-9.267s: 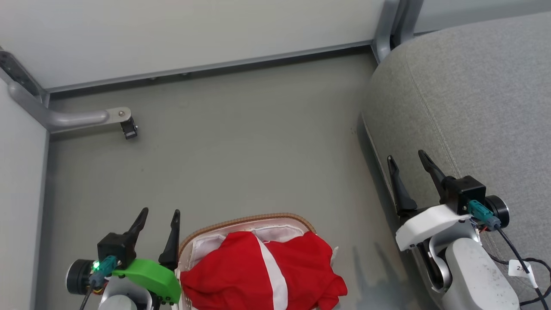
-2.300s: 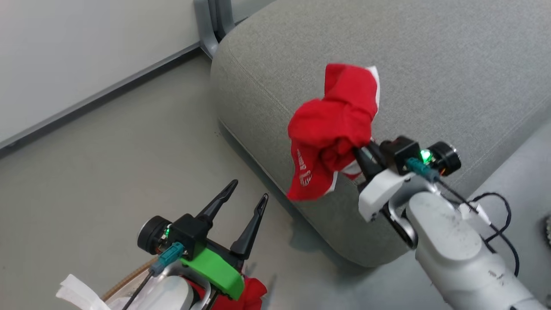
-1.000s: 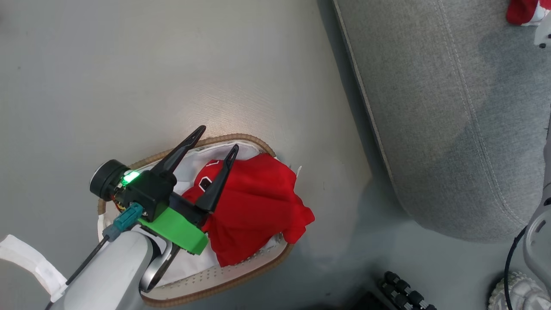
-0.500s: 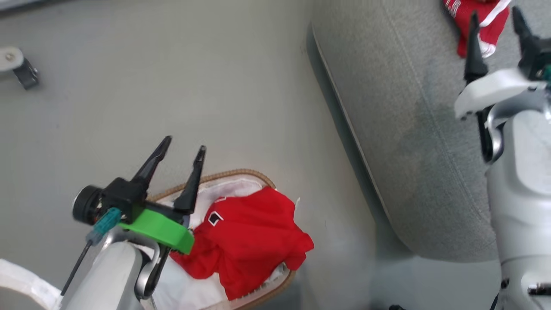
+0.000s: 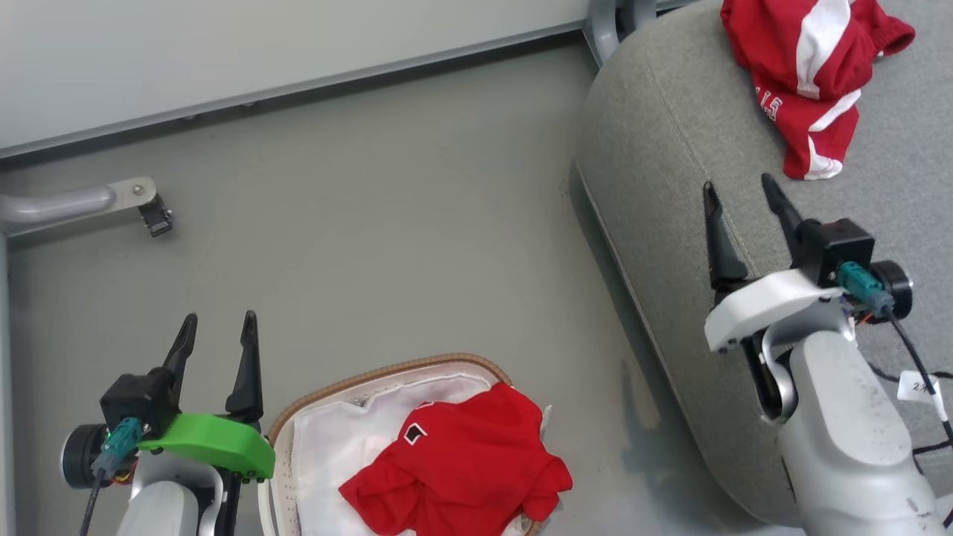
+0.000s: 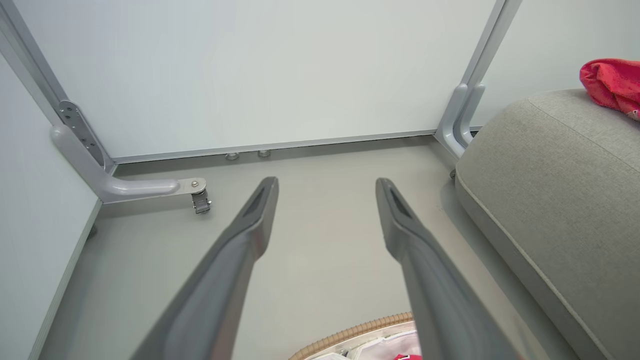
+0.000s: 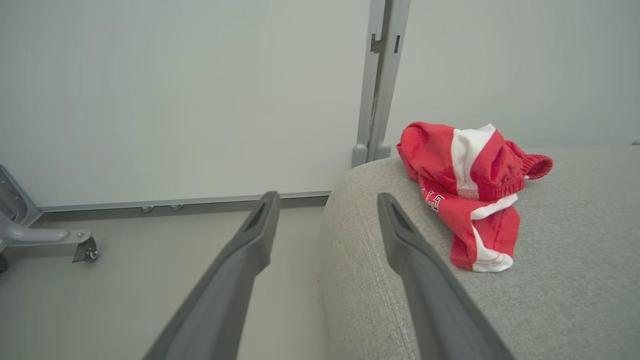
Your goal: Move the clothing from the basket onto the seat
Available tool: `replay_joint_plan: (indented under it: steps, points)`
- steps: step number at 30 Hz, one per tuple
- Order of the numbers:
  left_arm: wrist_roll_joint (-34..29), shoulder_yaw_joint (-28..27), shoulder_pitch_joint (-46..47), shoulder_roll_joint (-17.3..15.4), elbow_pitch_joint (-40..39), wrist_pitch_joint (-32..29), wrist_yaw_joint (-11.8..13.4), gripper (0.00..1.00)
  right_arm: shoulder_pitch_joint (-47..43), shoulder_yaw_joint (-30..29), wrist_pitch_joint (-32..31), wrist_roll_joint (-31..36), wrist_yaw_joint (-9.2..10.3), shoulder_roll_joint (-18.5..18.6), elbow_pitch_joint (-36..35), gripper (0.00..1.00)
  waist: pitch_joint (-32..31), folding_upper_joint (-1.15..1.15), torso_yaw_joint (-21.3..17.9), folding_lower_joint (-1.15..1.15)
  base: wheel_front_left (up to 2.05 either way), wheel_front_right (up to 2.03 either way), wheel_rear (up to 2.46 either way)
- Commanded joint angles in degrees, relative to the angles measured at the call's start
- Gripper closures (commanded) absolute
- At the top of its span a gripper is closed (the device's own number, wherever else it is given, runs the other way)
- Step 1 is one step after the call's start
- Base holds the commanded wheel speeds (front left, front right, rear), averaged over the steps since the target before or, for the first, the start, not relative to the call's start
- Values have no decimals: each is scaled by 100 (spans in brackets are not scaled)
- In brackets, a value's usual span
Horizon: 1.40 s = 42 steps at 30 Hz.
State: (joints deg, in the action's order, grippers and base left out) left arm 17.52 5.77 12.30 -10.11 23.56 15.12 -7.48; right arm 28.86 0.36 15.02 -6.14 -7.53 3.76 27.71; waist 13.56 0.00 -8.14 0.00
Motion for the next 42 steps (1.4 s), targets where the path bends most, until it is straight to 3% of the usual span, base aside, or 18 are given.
replay_joint_plan:
  steps: [1,10,20,28,42]
  points:
    - [-77,-133,-145,68,33,5,-1,0,-185,38,21,-20,8,-18,-49,0,-385,0,329,0,0,0,0]
    - [-594,-802,-756,420,-92,5,-2,0,-1019,150,18,-168,8,-69,-217,0,-865,0,543,0,0,0,0]
    - [-706,-867,-1202,639,-116,4,-2,0,-1367,332,18,-294,8,-71,-152,0,-1059,0,564,0,0,0,0]
    - [-490,-118,-849,610,189,4,-2,0,-1028,378,18,-210,8,-75,-288,0,-616,0,429,0,0,0,0]
    - [460,1576,695,329,1706,5,-2,0,31,612,17,-310,8,-76,-970,0,1380,0,-186,0,0,0,0]
